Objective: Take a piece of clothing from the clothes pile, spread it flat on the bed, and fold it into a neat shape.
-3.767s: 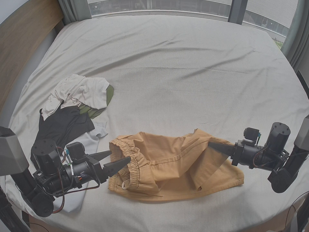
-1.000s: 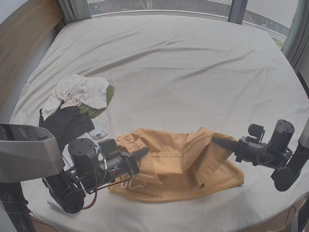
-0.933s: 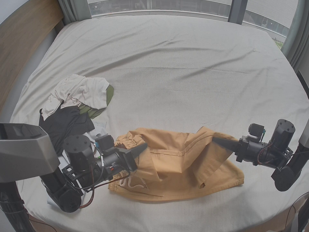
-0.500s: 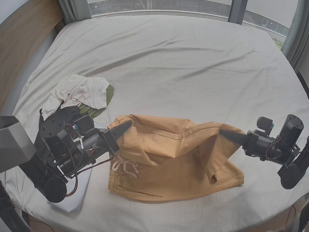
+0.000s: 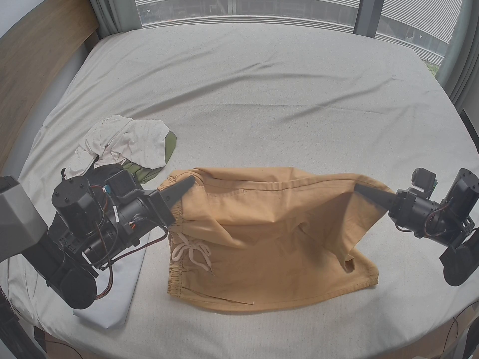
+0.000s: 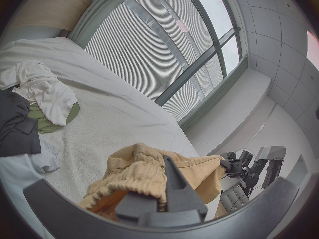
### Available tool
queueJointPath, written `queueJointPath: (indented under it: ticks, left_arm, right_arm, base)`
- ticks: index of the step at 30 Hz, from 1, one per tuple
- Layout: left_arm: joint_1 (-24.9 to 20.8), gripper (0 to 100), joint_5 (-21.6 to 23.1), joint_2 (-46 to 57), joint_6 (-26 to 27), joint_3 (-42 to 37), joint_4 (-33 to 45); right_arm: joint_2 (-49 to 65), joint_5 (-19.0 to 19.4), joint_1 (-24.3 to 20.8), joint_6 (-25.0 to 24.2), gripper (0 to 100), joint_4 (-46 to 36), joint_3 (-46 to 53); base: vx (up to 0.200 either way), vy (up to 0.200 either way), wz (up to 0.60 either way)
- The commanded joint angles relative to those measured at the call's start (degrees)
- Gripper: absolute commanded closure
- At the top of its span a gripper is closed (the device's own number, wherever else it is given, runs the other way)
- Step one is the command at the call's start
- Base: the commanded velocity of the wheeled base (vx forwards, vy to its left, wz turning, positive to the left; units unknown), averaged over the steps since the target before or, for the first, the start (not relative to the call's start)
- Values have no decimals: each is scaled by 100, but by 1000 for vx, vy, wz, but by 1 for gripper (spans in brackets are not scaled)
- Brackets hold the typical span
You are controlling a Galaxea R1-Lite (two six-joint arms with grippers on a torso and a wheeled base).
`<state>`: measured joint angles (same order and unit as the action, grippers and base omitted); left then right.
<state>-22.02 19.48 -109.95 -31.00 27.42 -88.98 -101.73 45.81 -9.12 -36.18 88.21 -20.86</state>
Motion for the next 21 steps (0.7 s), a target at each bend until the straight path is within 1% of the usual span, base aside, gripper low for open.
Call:
queueJointPath:
  ticks: [1, 4, 9, 15, 17, 20, 21]
  left_arm:
    - [145, 100, -6, 114, -38, 36, -5]
    - [268, 100, 3, 123, -117, 53, -5]
    - [373, 100, 3, 114, -134, 80, -5]
    - [391, 100, 3, 114, -134, 80, -5]
    - [391, 100, 3, 123, -134, 80, -5]
    - [444, 100, 3, 114, -134, 80, -5]
    - [470, 100, 3, 114, -134, 71, -5]
  right_arm:
    - [180, 121, 235, -100, 100, 3, -32]
    - [180, 218, 358, -144, 100, 3, -103]
    - [180, 226, 411, -152, 100, 3, -111]
    - [189, 235, 490, -231, 100, 3, -173]
    - [197, 244, 587, -267, 100, 3, -191]
    - [206, 367, 710, -337, 100, 3, -252]
    - [224, 464, 815, -372, 100, 3, -261]
  base:
    - [0, 0, 0]
    - [0, 0, 0]
    - [0, 0, 0]
    - [0, 0, 0]
    - [0, 0, 0]
    - [0, 0, 0]
    - [0, 0, 0]
